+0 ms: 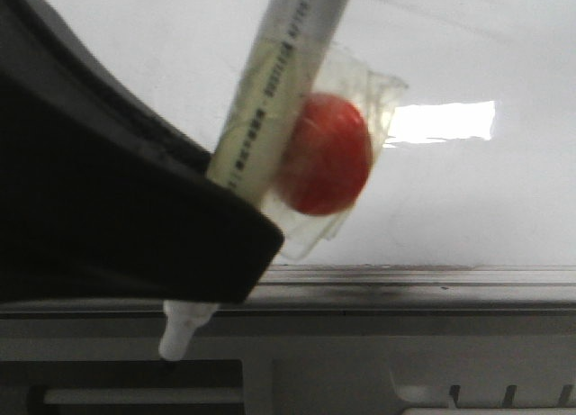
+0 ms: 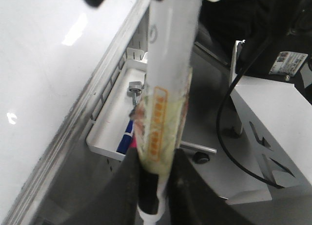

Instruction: Write number 9 on whiteboard

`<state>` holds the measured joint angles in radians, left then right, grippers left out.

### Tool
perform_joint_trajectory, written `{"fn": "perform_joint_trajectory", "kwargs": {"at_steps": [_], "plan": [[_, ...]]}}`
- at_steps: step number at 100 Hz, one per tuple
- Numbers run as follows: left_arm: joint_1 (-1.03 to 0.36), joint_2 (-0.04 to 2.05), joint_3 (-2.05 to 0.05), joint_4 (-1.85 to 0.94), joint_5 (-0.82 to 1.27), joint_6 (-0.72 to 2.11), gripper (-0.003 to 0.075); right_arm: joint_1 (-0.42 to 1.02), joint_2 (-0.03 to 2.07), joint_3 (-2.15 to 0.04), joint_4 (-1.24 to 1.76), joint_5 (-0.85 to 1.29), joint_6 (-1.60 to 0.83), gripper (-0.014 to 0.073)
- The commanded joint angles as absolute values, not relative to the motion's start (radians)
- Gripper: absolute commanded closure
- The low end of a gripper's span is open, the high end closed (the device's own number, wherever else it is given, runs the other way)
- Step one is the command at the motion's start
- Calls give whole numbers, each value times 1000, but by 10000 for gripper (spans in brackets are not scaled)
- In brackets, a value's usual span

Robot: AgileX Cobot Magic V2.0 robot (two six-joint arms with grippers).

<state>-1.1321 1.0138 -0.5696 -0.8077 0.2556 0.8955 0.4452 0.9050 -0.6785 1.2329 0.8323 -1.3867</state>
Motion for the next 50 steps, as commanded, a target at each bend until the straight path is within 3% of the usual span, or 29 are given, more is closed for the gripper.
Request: {"fn": "perform_joint_trajectory", "kwargs": {"at_steps": [1, 33, 40, 50], "plan": [[-1140, 998, -595, -841, 199, 898, 726, 461, 932, -708, 1313, 772, -1404, 127], [-1140, 998, -595, -850, 193, 898, 727, 467, 1077, -708, 1389, 860, -1404, 142], [-1140, 998, -595, -850, 193, 898, 727, 467, 1086, -708, 1387, 858, -1404, 211], [-1140, 998, -595, -850, 191, 898, 727, 467, 1091, -708, 1378, 868, -1404, 413]]}}
